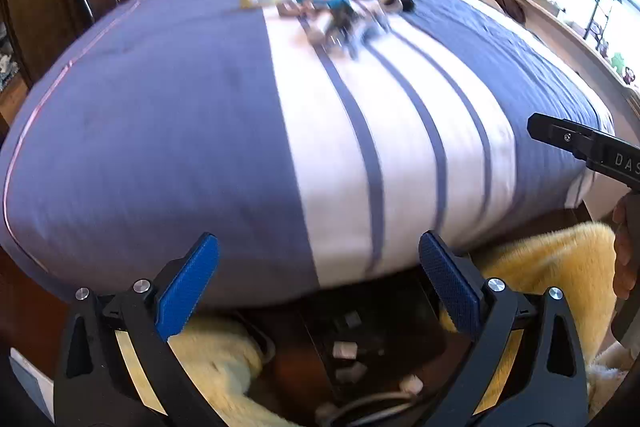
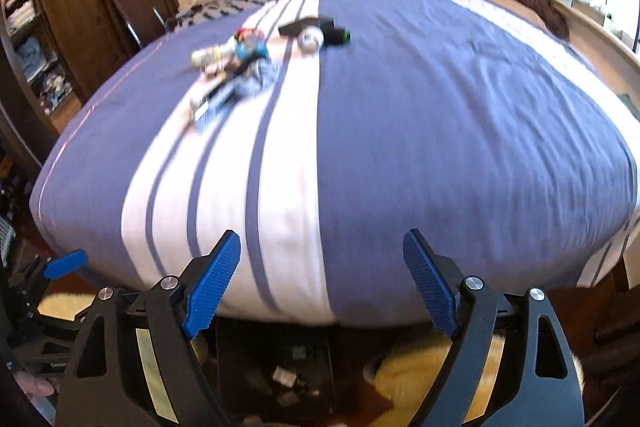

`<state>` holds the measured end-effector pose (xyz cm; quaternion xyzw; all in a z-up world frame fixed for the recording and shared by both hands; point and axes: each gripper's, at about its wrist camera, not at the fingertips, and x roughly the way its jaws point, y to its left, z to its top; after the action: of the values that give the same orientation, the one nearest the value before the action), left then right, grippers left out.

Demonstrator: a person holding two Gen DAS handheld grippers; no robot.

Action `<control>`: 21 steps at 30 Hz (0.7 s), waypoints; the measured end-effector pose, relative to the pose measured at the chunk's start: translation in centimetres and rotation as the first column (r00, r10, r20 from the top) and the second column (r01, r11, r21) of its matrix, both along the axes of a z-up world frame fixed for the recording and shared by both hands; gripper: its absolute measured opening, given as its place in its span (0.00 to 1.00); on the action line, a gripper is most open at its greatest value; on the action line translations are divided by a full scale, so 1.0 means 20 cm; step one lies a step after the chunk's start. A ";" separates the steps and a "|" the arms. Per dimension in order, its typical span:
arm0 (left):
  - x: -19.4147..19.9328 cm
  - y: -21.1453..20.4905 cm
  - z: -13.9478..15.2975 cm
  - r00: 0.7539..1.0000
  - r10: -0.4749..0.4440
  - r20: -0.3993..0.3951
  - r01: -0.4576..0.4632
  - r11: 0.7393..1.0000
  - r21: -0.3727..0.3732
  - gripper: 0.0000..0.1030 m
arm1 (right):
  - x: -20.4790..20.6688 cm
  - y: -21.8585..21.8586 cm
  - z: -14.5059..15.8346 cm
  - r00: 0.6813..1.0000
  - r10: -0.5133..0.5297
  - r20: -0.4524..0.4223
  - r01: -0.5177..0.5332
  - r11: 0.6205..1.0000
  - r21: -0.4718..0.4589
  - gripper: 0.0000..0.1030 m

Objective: Collect trash
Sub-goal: 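Raise both open tools back over the items on the bed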

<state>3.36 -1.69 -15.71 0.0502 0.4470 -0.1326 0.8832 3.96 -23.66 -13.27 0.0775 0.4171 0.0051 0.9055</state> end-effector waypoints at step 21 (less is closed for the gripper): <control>0.67 0.05 0.09 0.997 0.058 0.059 -0.058 0.998 0.001 0.92 | 0.85 0.19 -0.09 0.997 0.060 -0.049 -0.055 0.994 0.096 0.63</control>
<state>16.78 -0.70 -14.00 0.0421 0.4223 -0.1046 0.8994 21.05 -19.79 -15.03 0.1083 0.4416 0.0488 0.8893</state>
